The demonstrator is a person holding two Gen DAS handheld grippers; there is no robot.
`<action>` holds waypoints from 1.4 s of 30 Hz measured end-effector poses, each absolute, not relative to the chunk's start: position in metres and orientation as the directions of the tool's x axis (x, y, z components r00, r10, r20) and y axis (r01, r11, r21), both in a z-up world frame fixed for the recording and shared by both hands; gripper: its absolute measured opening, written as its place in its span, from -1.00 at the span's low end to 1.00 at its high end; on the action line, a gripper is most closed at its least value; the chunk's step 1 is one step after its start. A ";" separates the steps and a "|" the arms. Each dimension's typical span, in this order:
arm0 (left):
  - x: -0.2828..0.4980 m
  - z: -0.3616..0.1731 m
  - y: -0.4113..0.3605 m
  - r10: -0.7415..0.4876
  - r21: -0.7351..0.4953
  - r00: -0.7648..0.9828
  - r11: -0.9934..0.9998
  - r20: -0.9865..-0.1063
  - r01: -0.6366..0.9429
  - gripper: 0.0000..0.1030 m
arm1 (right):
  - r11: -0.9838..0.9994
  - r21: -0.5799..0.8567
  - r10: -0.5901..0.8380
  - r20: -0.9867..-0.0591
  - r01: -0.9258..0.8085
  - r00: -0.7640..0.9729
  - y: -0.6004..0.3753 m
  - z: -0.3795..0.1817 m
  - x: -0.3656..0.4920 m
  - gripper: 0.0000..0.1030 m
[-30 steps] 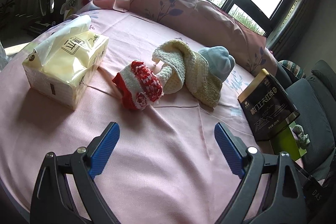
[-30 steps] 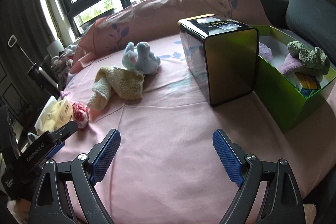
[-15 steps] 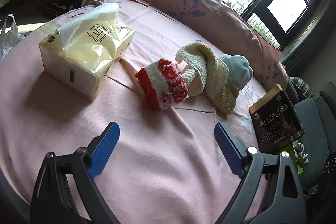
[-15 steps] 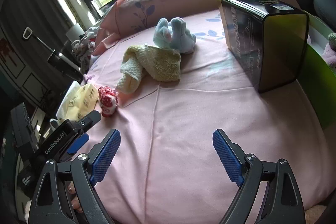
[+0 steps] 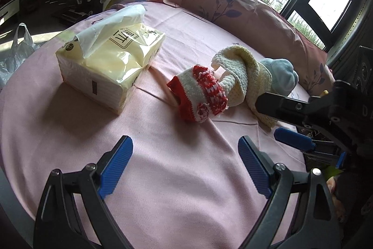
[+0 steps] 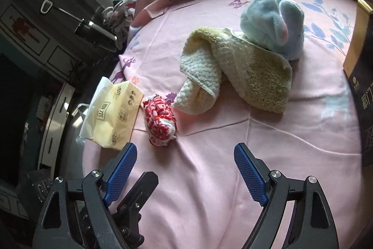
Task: Organize soft objects
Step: 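Grasp the red-white knit sock with the right gripper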
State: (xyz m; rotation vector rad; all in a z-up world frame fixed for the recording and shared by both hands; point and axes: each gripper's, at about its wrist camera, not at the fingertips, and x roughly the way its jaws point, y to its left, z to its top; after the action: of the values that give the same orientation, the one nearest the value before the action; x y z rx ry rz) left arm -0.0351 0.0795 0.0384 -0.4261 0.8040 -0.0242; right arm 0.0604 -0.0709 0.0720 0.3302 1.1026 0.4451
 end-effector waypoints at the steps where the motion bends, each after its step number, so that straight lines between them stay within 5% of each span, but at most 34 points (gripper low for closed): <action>1: -0.035 0.037 0.082 -0.179 -0.383 0.695 0.912 -0.696 -0.149 0.78 | 0.868 0.463 0.497 -0.792 -0.181 0.354 -0.065 0.070 0.071 0.48; 10: -0.030 0.033 0.091 -0.187 -0.413 0.674 0.890 -0.715 -0.191 0.77 | 0.834 0.511 0.548 -0.813 -0.209 0.199 -0.023 0.039 0.122 0.34; 15: -0.029 0.033 0.090 -0.185 -0.406 0.670 0.894 -0.719 -0.188 0.78 | 0.758 0.623 0.652 -0.738 -0.195 0.175 -0.019 0.031 0.122 -0.29; 19: -0.031 0.033 0.093 -0.196 -0.424 0.673 0.885 -0.713 -0.191 0.78 | 0.752 0.632 0.659 -0.725 -0.187 0.201 -0.023 0.034 0.114 -0.40; 28: -0.032 0.034 0.089 -0.250 -0.450 0.666 0.882 -0.703 -0.143 0.77 | 0.734 0.678 0.646 -0.678 -0.042 0.350 -0.112 0.053 0.045 -0.42; 42: -0.057 0.041 0.010 -0.611 -0.557 0.439 0.789 -0.659 0.260 0.62 | 0.675 0.727 0.638 -0.661 0.125 0.395 -0.184 0.026 -0.025 -0.42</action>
State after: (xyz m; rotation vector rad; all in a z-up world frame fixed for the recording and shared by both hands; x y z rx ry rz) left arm -0.0569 0.0103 0.0410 -0.4055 0.9759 -0.5592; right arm -0.0255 -0.1837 0.0262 0.7973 1.1418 0.3732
